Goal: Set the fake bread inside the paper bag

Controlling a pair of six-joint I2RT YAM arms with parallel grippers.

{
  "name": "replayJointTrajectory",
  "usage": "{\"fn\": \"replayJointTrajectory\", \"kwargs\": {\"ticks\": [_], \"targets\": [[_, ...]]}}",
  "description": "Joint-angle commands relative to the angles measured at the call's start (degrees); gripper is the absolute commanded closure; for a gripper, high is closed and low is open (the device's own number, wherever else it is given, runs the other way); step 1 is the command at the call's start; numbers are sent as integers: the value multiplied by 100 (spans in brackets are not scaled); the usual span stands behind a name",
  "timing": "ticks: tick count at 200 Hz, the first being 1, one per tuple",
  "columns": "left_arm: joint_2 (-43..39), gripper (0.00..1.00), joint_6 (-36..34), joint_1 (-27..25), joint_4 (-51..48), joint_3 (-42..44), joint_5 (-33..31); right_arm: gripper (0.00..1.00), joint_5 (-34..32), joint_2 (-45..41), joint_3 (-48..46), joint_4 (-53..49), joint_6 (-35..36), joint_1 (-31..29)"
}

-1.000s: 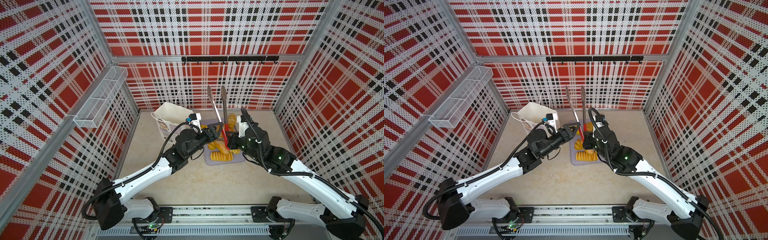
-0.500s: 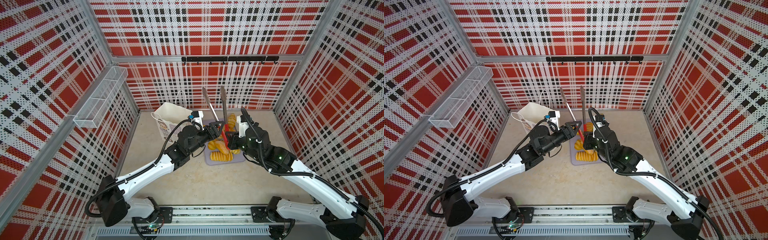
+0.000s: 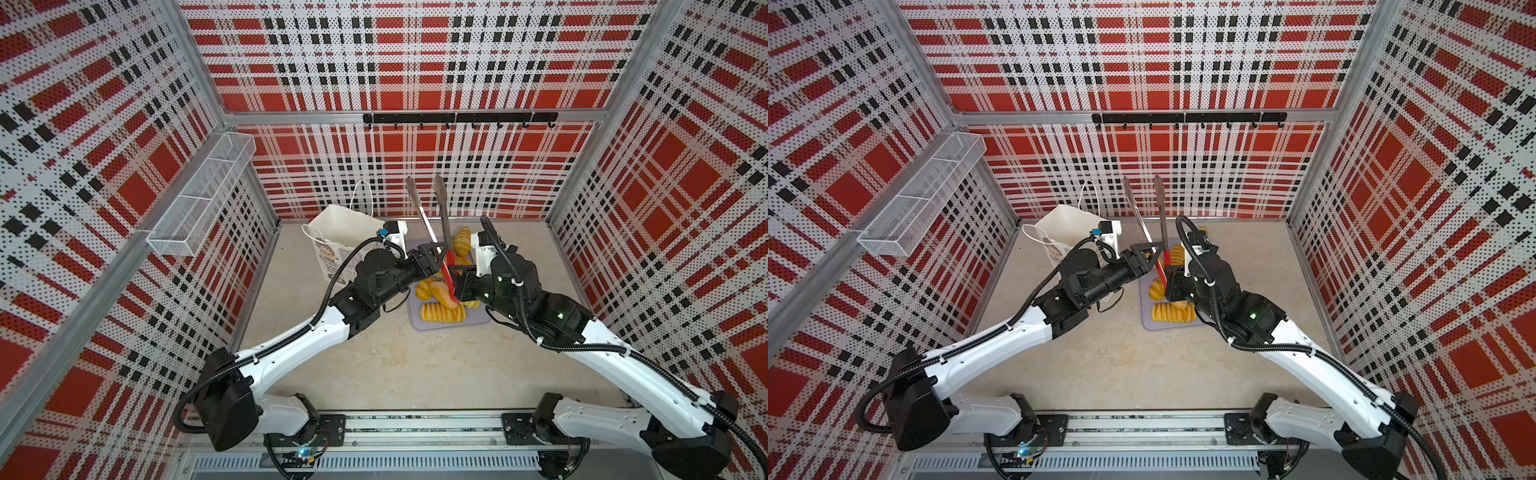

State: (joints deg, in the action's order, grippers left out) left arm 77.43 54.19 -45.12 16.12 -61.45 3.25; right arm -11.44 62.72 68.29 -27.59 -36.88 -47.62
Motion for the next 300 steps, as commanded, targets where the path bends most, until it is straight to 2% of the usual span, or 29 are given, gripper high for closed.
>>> {"fn": "replayJointTrajectory", "kwargs": {"ticks": [1, 91, 132, 154, 165, 202, 229, 245, 264, 300], "targets": [[66, 44, -120, 108, 25, -205, 62, 100, 161, -111, 0, 168, 17, -29], [71, 61, -81, 127, 110, -123, 153, 100, 81, -128, 24, 20, 36, -29], [79, 82, -33, 162, 237, -77, 261, 100, 43, -179, 18, -17, 84, -29], [123, 85, 28, 162, 282, -60, 305, 100, 67, -191, 1, -10, 128, -29], [158, 85, 38, 162, 286, -74, 332, 92, 65, -206, -3, -8, 158, -29], [189, 85, 29, 162, 271, -103, 301, 56, -8, -352, 76, -137, 413, -29], [216, 85, 46, 179, 271, -84, 246, 33, -388, -726, 88, -376, 746, -20], [241, 84, 137, 206, 289, -66, 212, 29, -329, -936, 21, -413, 874, -11], [294, 84, 280, 214, 282, -70, 151, 29, -80, -1003, -65, -389, 1030, 15], [418, 84, 482, 188, 256, -299, 190, 31, 790, -387, 244, -769, 1336, 16]]}}
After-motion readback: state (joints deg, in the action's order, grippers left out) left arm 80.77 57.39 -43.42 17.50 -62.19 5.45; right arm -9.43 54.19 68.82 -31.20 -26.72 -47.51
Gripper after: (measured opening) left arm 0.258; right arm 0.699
